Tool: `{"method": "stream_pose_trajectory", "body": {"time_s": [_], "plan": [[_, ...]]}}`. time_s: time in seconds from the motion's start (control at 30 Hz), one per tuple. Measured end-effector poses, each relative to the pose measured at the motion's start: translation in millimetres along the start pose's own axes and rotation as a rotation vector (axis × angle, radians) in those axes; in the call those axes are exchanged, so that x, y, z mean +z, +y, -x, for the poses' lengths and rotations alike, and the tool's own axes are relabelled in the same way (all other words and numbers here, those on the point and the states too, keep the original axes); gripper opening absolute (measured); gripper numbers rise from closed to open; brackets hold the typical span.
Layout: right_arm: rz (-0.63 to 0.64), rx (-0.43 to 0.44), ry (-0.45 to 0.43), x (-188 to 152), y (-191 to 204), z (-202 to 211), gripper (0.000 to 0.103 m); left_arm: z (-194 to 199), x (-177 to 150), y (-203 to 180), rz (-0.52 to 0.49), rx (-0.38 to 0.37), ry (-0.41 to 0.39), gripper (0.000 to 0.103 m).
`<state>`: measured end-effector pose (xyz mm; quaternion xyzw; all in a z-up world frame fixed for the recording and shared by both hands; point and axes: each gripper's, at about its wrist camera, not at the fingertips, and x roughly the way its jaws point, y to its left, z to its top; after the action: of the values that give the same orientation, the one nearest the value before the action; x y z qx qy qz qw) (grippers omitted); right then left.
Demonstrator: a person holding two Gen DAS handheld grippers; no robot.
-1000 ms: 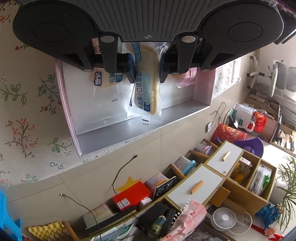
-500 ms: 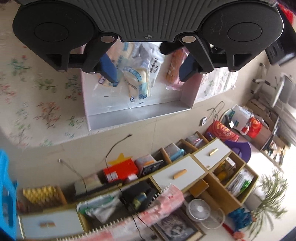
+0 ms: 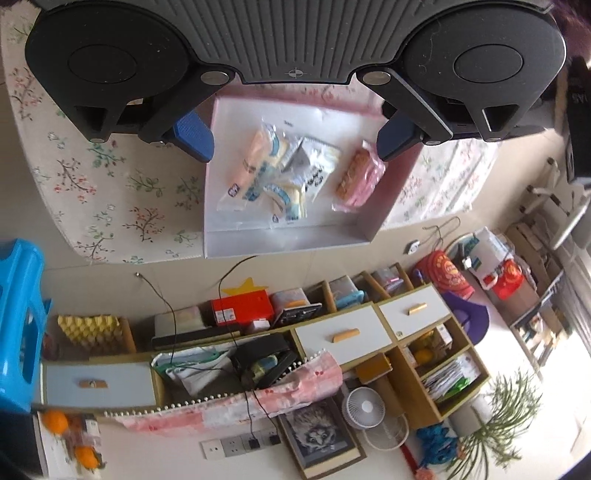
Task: Organize snacks
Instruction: 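Release both snacks into the pink box and withdraw both tools, then grasp the green biscuit pack with the right tool while the left tool grasps the wafer cake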
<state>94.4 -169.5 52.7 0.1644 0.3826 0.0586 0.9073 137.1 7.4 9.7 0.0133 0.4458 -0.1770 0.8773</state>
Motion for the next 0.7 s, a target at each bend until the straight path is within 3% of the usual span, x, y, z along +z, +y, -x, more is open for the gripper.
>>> {"method": "stream_pose_trajectory", "body": {"time_s": [0.23,0.57,0.7], "plan": [[0.05,-0.063,-0.005,-24,1,9,0.097,2,-20,12,0.103,0.063,0.101,0.102],[-0.003,-0.136,0.021,-46,-30,12,0.097,10,-39,29,0.156,0.07,0.102,0.102],[0.014,-0.156,0.041,-54,-37,15,0.097,16,-48,33,0.241,0.049,0.076,0.094]]}}
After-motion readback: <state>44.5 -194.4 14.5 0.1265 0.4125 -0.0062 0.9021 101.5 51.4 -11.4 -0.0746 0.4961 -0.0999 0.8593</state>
